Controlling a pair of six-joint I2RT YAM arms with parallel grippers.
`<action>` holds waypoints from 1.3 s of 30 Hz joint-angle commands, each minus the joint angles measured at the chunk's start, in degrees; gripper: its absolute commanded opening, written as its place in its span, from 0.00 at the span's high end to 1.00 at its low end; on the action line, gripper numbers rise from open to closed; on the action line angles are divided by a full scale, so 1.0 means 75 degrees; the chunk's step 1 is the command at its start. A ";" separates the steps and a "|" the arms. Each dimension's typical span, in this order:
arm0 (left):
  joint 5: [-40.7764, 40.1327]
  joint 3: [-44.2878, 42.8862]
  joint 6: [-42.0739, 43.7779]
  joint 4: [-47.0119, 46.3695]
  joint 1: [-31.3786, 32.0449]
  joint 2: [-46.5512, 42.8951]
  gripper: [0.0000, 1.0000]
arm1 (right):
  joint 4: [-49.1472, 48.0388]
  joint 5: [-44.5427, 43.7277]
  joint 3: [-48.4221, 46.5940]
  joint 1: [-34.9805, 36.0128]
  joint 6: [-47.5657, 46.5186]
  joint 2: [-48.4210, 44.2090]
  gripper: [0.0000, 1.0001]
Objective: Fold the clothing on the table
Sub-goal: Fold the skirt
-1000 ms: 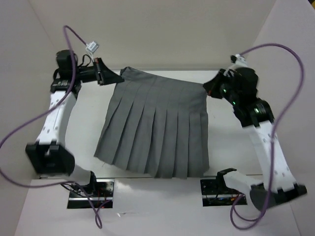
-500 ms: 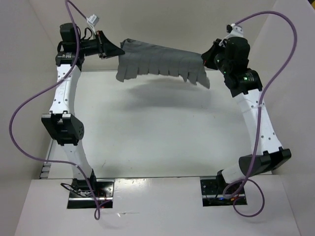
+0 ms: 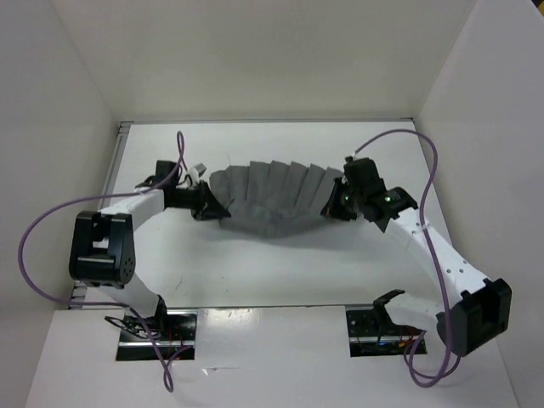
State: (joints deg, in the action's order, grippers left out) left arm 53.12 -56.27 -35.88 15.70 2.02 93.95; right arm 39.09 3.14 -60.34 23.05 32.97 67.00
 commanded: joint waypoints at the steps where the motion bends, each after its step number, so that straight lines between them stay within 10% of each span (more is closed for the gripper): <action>1: -0.0402 0.0727 0.0132 0.0073 0.0070 -0.1893 0.83 | 0.1136 0.0799 0.0564 0.0325 0.1868 -0.1546 1.00; 6: -0.0906 0.1327 -0.0021 0.0519 0.0070 -0.2450 0.83 | 0.2099 0.0335 0.0896 0.0326 0.2377 -0.2242 1.00; 31: -0.1059 -0.2738 0.0319 0.0109 0.1253 0.1816 0.76 | 0.4690 -0.2574 0.0204 -0.0061 0.3737 -0.0682 1.00; 35: -0.1772 -0.3371 0.0122 0.0109 0.1487 0.2519 0.68 | 0.4690 -0.2994 -0.0155 -0.0061 0.4065 -0.0615 0.57; 39: -0.1962 -0.3653 -0.0279 -0.0301 0.1313 0.2064 0.68 | 0.4690 -0.4223 -0.1410 -0.0249 0.3714 0.0053 0.45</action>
State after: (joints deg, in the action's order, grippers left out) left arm 40.42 -79.83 -36.29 16.36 13.06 112.60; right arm 73.73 -19.00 -63.44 22.20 61.23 64.82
